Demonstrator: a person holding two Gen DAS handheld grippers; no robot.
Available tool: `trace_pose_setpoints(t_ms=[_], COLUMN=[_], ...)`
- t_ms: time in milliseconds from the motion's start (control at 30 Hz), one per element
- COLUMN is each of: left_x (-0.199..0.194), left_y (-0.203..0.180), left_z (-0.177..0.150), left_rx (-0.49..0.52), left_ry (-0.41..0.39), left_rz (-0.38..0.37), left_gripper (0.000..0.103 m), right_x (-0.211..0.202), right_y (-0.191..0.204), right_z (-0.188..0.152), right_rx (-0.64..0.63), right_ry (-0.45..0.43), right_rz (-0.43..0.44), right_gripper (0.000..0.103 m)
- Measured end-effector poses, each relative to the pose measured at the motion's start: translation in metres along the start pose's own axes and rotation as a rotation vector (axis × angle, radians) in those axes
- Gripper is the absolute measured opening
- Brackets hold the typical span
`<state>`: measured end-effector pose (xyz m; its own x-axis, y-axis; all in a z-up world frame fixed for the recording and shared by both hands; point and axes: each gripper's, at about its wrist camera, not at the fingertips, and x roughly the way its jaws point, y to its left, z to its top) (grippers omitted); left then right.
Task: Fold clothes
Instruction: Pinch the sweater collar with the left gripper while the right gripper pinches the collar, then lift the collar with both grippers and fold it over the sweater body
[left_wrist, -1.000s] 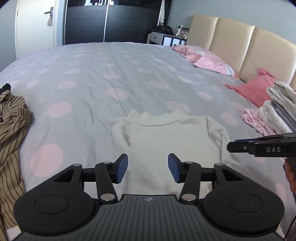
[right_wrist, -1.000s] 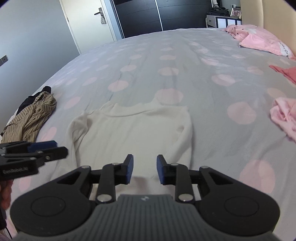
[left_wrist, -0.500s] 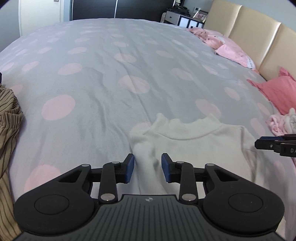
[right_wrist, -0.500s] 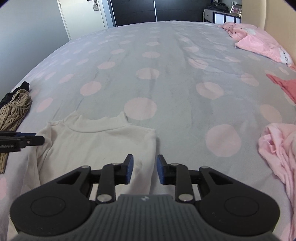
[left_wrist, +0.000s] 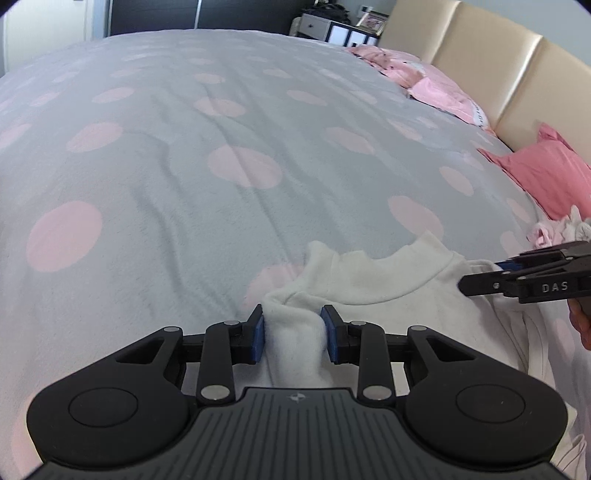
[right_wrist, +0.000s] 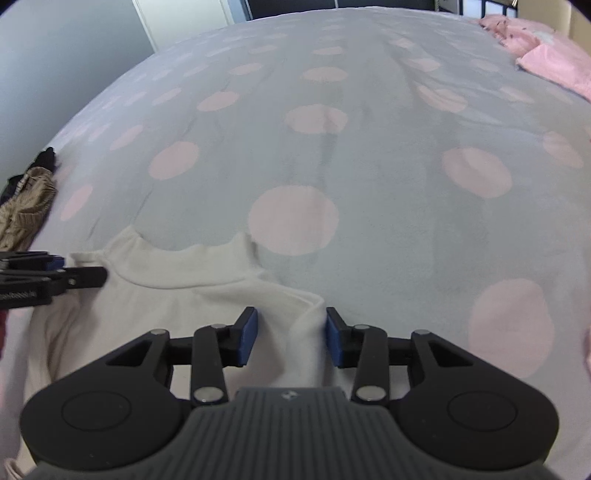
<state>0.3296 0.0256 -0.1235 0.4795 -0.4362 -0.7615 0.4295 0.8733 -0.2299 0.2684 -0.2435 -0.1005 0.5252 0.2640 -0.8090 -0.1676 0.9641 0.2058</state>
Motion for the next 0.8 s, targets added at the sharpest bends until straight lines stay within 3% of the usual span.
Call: trace_pose_setpoints(t_ms=[67,133,300,467,800], left_x=[-0.001,-0.005,-0.035,-0.086,-0.215], left_y=[-0.003,-0.004,-0.004,-0.013,-0.049], left_z=[0.000,0.001,0.007,0.012,-0.024], left_rx=[0.010,-0.001,-0.044,-0.045,0.086], left_ry=[-0.003,-0.009,-0.073,-0.162,-0.309], left_rz=[-0.013,-0.013,-0.038,-0.069,-0.137], left_gripper=[0.017,0.009,0.007,0.007,0.007], right_x=[0.002,0.000,-0.027,-0.082,-0.204], right_y=[0.007,0.012,0.013,0.020,0.047], right_z=[0.000,0.002,0.006,0.005,-0.039], right_rx=[-0.038,-0.071,-0.066,-0.080,-0.148], right_ry=[0.008,0.006,-0.047,-0.139,-0.329], right_rz=[0.014,0.003,0.024,0.069,0.164], right_gripper=[0.016,0.012,0.010,0.010,0.010])
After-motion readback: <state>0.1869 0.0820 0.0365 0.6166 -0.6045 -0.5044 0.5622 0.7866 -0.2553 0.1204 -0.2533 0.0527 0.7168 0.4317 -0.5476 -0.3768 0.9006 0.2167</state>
